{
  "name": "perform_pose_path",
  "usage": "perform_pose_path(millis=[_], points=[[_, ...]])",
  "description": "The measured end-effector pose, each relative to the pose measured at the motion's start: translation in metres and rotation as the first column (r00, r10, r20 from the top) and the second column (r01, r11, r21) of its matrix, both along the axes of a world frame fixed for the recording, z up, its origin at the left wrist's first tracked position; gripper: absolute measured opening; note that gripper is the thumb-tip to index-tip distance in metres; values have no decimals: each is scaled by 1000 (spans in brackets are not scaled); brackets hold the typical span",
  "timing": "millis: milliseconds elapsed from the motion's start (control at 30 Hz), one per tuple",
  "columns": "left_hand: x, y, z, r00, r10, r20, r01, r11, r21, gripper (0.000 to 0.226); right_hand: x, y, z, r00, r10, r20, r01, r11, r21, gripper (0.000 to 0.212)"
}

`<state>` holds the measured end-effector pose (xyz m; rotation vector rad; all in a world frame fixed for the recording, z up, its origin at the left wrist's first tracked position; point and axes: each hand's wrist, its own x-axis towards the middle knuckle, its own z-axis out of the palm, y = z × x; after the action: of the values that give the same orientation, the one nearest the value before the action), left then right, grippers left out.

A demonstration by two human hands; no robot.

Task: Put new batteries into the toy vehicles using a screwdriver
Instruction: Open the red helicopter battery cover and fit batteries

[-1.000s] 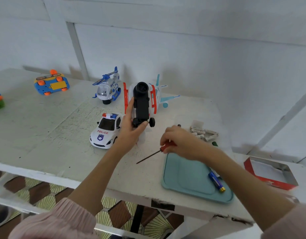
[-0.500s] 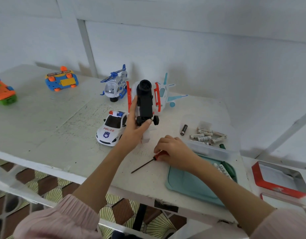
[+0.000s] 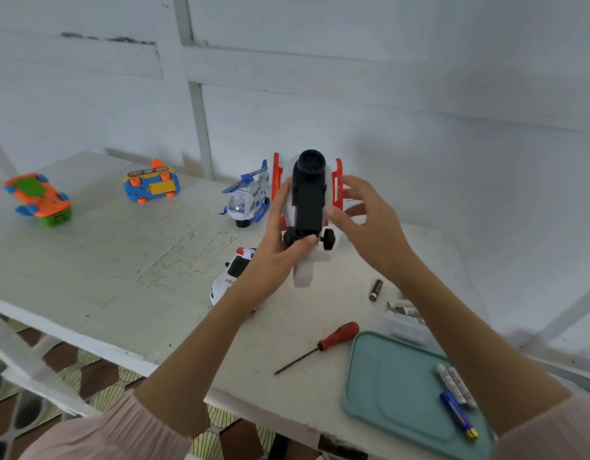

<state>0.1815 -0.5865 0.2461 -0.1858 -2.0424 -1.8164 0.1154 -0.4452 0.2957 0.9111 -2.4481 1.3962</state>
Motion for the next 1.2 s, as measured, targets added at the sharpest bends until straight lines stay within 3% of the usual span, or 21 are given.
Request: perform_pose_path(millis=[167, 267, 367, 433, 600, 767, 900, 1200], points=[[-1, -38, 14, 998, -55, -36, 55, 998, 2, 94, 0, -44, 22, 999, 36, 5, -35, 996, -84, 59], [-1, -73, 12, 1000, -5, 7, 5, 998, 60, 94, 0, -82, 24, 1000, 6, 13, -6, 998, -63, 72], [-2, -118, 10, 997, 18, 80, -21, 999, 40, 75, 3, -123, 22, 998, -23, 51, 26, 999, -44, 76], [-4, -154, 7, 997, 8, 83, -7, 1000, -11, 60, 4, -152, 19, 994, -16, 104, 23, 998, -65, 70], [-2, -235, -13, 994, -43, 104, 53, 994, -95, 65, 7, -218, 4, 960, -5, 281, 48, 988, -148, 45], [-3, -300, -41, 991, -21, 132, 62, 949, -310, 68, 8, -268, -20, 914, -20, 405, 115, 970, -212, 23], [-10, -332, -60, 988, 58, 145, 7, 909, -416, 71, 13, -303, -33, 934, -73, 349, 134, 979, -153, 16], [-23, -348, -90, 979, 197, 46, -161, 896, -413, 68, 18, -336, -61, 967, -190, 172, 204, 977, -67, 21]])
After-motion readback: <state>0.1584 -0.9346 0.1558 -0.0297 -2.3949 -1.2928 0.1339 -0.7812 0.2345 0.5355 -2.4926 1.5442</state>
